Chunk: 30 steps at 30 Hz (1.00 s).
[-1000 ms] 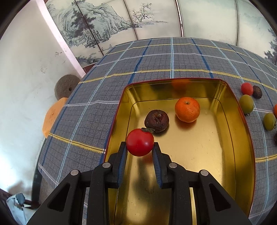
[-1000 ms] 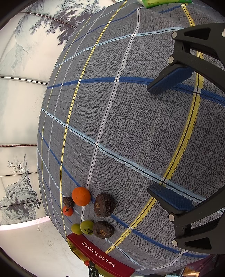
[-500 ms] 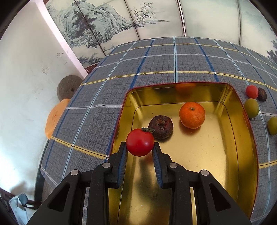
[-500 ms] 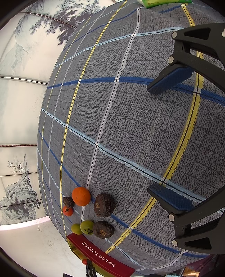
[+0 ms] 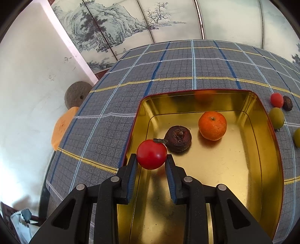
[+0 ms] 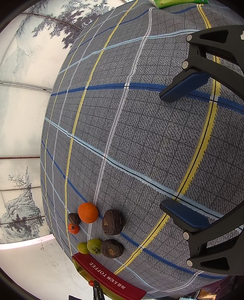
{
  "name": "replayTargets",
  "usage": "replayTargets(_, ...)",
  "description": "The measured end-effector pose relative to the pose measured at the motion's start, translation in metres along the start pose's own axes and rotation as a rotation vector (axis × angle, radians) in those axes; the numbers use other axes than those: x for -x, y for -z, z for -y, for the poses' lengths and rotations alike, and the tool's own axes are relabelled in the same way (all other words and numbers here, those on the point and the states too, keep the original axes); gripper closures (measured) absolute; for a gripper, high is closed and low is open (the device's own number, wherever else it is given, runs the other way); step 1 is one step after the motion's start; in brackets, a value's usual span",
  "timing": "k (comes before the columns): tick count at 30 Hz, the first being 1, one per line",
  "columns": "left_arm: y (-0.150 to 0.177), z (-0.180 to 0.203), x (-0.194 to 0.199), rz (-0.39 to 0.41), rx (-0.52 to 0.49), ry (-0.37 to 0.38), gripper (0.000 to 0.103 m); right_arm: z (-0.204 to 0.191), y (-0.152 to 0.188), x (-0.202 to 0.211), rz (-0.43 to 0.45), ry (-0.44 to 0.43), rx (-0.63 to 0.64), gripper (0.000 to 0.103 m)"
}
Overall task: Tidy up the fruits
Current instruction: 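Carry the red tomato into the gold tray and open the left gripper, then grasp the dark brown dried fruit with the right gripper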
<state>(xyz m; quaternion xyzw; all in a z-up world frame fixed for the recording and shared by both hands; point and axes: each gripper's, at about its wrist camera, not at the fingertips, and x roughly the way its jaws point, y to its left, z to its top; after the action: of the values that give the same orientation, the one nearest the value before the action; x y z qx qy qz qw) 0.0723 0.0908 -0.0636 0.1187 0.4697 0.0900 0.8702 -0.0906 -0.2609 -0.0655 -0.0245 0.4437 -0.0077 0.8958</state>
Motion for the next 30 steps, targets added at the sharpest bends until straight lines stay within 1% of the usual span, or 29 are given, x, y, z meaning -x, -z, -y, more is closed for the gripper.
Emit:
replayTargets(3,0.000,-0.001,0.001,0.003,0.002,-0.003,0.071,0.000,0.000,0.000,0.000,0.000,0.000,0.000)
replayTargets(5,0.001,-0.001,0.003,0.011,0.002,0.001,0.069,0.000,0.000,0.000,0.000,0.000,0.000,0.000)
replayTargets(7,0.001,-0.002,0.007,0.029,0.001,-0.003,0.064,0.000,0.000,0.000,0.000,0.000,0.000,0.000)
replayTargets(8,0.001,-0.002,0.010,0.040,0.000,0.001,0.063,0.000,0.000,0.000,0.000,0.000,0.000,0.000)
replayTargets(9,0.001,-0.002,0.012,0.045,0.000,0.004,0.059,0.000,0.000,0.000,0.000,0.000,0.000,0.000)
replayTargets(10,0.001,-0.002,0.014,0.052,0.002,0.003,0.053,0.000,0.000,0.000,0.000,0.001,0.000,0.000)
replayTargets(12,0.003,-0.004,0.022,0.074,0.012,0.009,0.051,0.000,0.000,0.000,0.000,0.001,0.000,0.000)
replayTargets(14,0.007,-0.008,0.036,0.110,0.039,0.038,0.051,-0.001,-0.001,0.000,0.003,0.004,0.000,0.000)
replayTargets(15,0.011,-0.010,0.045,0.133,0.053,0.054,0.051,-0.001,0.000,0.003,0.018,0.011,0.002,0.000)
replayTargets(16,0.016,-0.012,0.054,0.156,0.065,0.069,0.051,-0.003,0.000,0.010,0.056,0.012,0.006,0.000)
replayTargets(17,0.021,-0.012,0.061,0.172,0.072,0.083,0.051,-0.006,0.000,0.020,0.105,-0.009,0.006,0.000)
replayTargets(19,0.034,-0.013,0.078,0.200,0.080,0.120,0.051,-0.016,-0.004,0.038,0.177,-0.092,0.020,0.002)
replayTargets(21,0.048,-0.012,0.092,0.221,0.080,0.152,0.051,-0.036,-0.013,0.051,0.218,-0.178,0.086,0.003)
replayTargets(22,0.057,-0.009,0.101,0.232,0.071,0.169,0.051,-0.054,-0.020,0.055,0.224,-0.225,0.155,0.003)
replayTargets(23,0.061,-0.006,0.107,0.239,0.065,0.175,0.051,-0.066,-0.025,0.055,0.219,-0.246,0.199,0.003)
replayTargets(25,0.075,-0.001,0.120,0.253,0.053,0.192,0.051,-0.094,-0.035,0.049,0.186,-0.298,0.295,0.013)
replayTargets(26,0.080,0.002,0.125,0.252,0.047,0.209,0.051,-0.106,-0.039,0.043,0.167,-0.315,0.336,0.023)
replayTargets(27,0.085,0.004,0.130,0.250,0.042,0.225,0.051,-0.117,-0.043,0.036,0.145,-0.322,0.379,0.027)
replayTargets(30,0.096,0.006,0.139,0.243,0.046,0.253,0.051,-0.139,-0.053,0.019,0.104,-0.332,0.473,0.027)
